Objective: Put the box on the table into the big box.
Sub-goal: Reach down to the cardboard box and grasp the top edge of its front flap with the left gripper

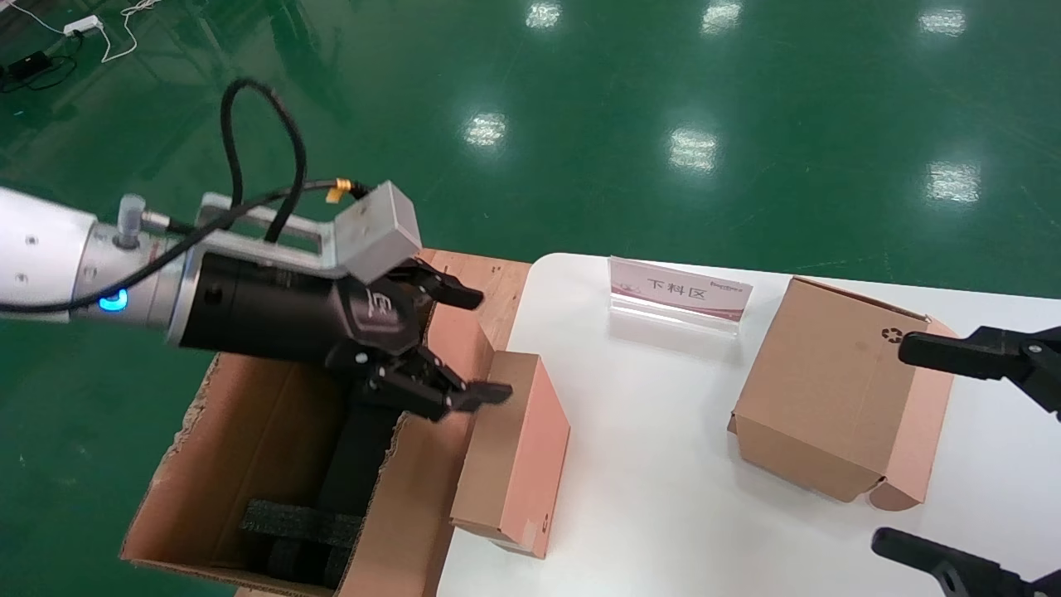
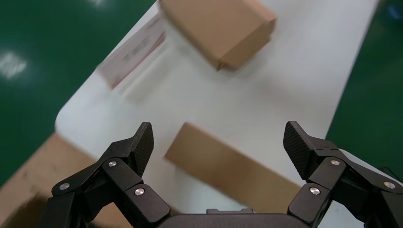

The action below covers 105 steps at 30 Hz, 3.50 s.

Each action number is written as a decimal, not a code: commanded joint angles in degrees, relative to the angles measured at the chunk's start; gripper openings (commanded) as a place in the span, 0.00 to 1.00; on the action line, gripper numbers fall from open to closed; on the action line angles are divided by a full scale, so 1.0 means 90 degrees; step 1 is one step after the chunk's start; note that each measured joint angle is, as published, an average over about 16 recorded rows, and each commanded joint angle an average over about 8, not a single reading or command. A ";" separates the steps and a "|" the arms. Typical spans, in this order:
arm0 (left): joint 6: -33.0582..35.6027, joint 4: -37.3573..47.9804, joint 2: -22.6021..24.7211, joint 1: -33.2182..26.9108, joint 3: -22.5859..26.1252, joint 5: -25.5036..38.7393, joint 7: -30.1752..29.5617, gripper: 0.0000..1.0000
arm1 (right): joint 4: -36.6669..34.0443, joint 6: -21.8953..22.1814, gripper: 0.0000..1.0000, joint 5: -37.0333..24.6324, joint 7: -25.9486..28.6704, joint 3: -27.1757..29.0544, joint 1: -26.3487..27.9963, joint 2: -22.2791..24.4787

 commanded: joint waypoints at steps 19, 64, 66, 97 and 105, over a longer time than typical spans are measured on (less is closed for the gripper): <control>0.0703 -0.0138 0.1414 -0.2333 0.2893 0.2512 -0.4538 1.00 | 0.0000 0.0000 1.00 0.0000 0.0000 0.0000 0.0000 0.0000; 0.0105 -0.0146 0.2125 -0.2597 0.3899 0.1890 -0.6721 1.00 | 0.0000 0.0000 1.00 0.0000 0.0000 0.0000 0.0000 0.0000; 0.0093 -0.0146 0.2121 -0.2621 0.3970 0.1887 -0.6706 1.00 | 0.0000 0.0000 1.00 0.0000 0.0000 0.0000 0.0000 0.0000; 0.0258 -0.0146 0.2412 -0.3376 0.4701 0.1944 -0.6852 1.00 | 0.0000 0.0000 1.00 0.0000 0.0000 0.0000 0.0000 0.0000; 0.0271 -0.0146 0.2442 -0.3241 0.4806 0.1941 -0.6877 1.00 | 0.0000 0.0000 1.00 0.0000 0.0000 0.0000 0.0000 0.0000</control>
